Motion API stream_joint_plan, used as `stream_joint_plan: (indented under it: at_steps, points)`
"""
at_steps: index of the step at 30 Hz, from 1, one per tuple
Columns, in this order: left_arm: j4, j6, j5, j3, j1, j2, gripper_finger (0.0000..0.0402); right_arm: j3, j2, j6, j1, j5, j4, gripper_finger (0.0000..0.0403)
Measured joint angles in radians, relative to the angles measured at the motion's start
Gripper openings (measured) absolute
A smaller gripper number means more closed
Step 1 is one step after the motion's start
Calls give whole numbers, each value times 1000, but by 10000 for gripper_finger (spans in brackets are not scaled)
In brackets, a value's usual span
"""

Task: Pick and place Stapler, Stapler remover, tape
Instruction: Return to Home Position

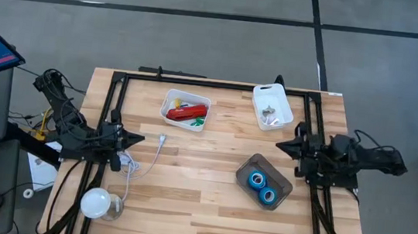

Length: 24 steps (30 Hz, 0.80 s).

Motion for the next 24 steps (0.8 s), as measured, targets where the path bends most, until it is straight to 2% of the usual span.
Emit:
stream_joint_plan:
  at_steps: [8,16,22,24]
  points:
    - [1,0,0,0,0,0,2,-95,-1,0,-11,-26,117,0]
    - [2,0,0,0,0,0,2,-175,0,16,-12,-166,173,0]
    - [1,37,0,0,0,0,2,-175,0,-19,-24,-169,172,0]
    - [0,52,-28,0,0,-2,2,-175,4,-19,-31,-170,171,0]
